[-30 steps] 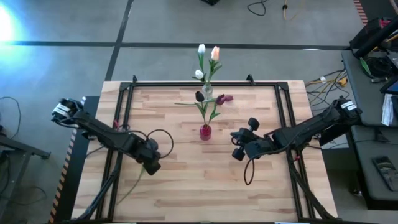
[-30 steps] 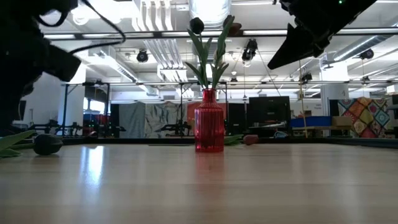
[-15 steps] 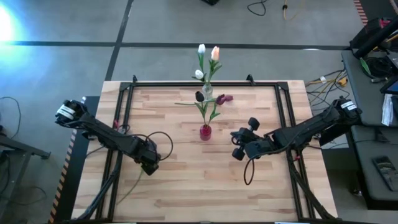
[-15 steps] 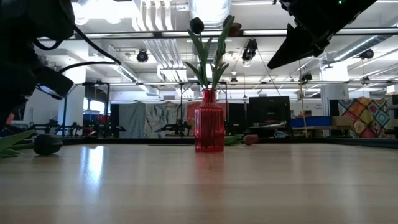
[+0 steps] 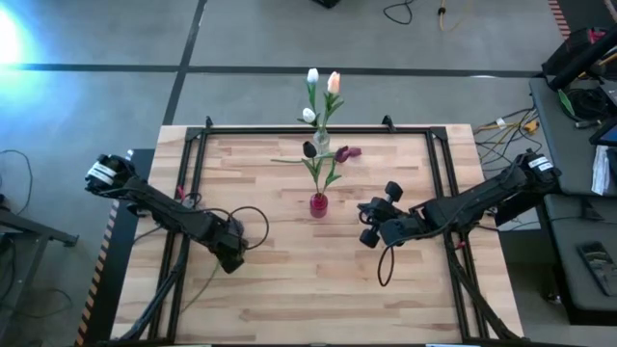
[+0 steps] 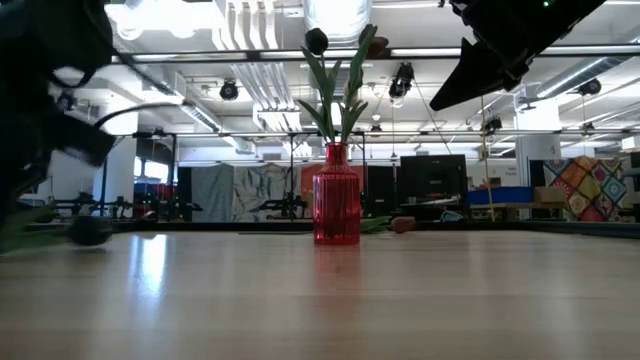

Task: Sort flowers into vase by color
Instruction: Put the black flower into the red vase

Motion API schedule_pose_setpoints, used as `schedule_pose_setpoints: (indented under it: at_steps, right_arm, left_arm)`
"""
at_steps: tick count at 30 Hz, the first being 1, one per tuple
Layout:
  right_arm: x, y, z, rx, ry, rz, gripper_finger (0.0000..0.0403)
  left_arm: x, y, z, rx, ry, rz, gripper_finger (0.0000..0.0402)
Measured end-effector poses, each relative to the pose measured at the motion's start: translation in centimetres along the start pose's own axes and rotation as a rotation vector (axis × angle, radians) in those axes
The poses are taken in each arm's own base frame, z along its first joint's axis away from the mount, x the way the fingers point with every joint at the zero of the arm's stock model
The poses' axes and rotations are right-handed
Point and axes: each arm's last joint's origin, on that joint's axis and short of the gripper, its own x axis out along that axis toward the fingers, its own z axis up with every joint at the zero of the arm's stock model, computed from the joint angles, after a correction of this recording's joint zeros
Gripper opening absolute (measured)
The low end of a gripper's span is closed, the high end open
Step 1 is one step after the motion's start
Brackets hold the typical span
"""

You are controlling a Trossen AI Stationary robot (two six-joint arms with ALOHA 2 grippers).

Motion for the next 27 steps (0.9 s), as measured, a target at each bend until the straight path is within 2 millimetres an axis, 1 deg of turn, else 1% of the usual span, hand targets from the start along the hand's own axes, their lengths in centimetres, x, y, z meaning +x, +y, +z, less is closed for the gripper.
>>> schedule_pose_setpoints:
  at_steps: [1, 3, 5, 9, 12, 14, 17, 19, 21, 23, 27]
  right_arm:
    - [0.0, 0.0, 0.0, 0.000, 0.000, 0.000, 0.0013]
    - [0.0, 0.0, 0.0, 0.000, 0.000, 0.000, 0.0013]
    - [0.0, 0.0, 0.0, 0.000, -0.001, -0.002, 0.0013]
    - [0.0, -0.1, 0.0, -0.001, -0.012, -0.023, 0.0013]
    - [0.0, -0.1, 0.0, -0.001, -0.012, -0.025, 0.0013]
    - [0.0, -0.1, 0.0, -0.001, -0.012, -0.025, 0.0013]
    - [0.0, -0.1, 0.0, -0.001, -0.012, -0.025, 0.0013]
    - [0.0, -0.1, 0.0, -0.001, -0.013, -0.026, 0.0013]
    - [0.0, -0.1, 0.0, -0.001, -0.013, -0.026, 0.0013]
    - [0.0, -0.1, 0.0, -0.001, -0.013, -0.026, 0.0013]
    - [0.0, -0.1, 0.0, 0.000, -0.017, -0.033, 0.0013]
  left_arm:
    - [-0.6, -0.4, 0.3, 0.028, -0.048, -0.017, 0.0022]
    - [-2.0, -1.2, 0.9, 0.074, -0.177, -0.034, 0.0008]
    - [-3.5, -1.8, 1.5, 0.110, -0.328, -0.035, 0.0010]
    - [-7.3, -3.5, 2.5, 0.153, -0.754, -0.069, 0.0003]
    - [-9.8, -4.9, 3.1, 0.206, -1.039, -0.135, 0.0002]
    - [-11.4, -5.6, 3.5, 0.251, -1.200, -0.191, 0.0002]
    - [-13.2, -6.1, 4.0, 0.314, -1.406, -0.239, 0.0001]
    - [-14.3, -6.2, 4.3, 0.346, -1.518, -0.258, 0.0001]
    - [-15.1, -6.0, 4.8, 0.357, -1.585, -0.268, 0.0001]
    - [-15.6, -5.7, 5.5, 0.370, -1.612, -0.265, 0.0001]
    - [-16.6, -4.9, 7.1, 0.371, -1.666, -0.320, 0.0000]
